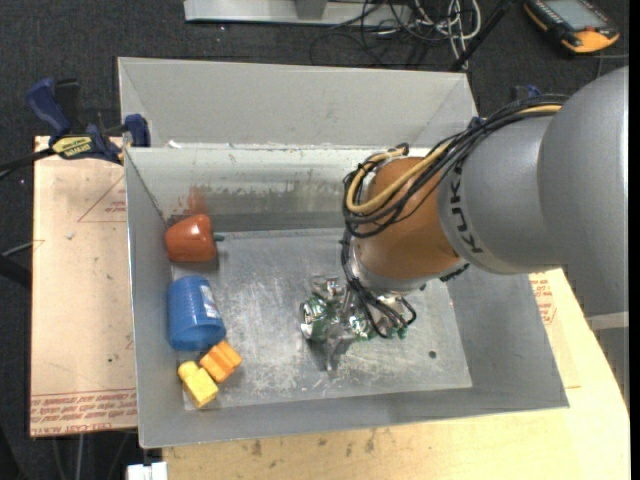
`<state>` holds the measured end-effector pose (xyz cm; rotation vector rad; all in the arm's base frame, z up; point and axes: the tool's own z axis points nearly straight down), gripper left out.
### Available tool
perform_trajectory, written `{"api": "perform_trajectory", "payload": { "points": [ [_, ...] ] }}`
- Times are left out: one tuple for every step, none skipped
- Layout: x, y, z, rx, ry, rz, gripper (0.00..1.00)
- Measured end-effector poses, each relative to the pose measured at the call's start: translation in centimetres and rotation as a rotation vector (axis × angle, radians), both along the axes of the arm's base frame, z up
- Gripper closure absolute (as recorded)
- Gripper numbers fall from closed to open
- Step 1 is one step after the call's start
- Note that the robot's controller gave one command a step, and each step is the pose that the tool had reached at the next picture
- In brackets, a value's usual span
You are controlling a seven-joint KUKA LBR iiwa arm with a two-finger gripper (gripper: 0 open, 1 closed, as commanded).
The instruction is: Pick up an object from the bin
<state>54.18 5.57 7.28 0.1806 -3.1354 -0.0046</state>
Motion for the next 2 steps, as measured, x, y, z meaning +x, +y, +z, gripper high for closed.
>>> {"api": "perform_trajectory", "payload": {
  "points": [
    [-0.2, 0.0, 1.0, -0.001, 0.006, 0.0, 1.0],
    [-0.3, 0.0, 3.3, -0.002, 0.007, 0.0, 1.0]
  ]
}}
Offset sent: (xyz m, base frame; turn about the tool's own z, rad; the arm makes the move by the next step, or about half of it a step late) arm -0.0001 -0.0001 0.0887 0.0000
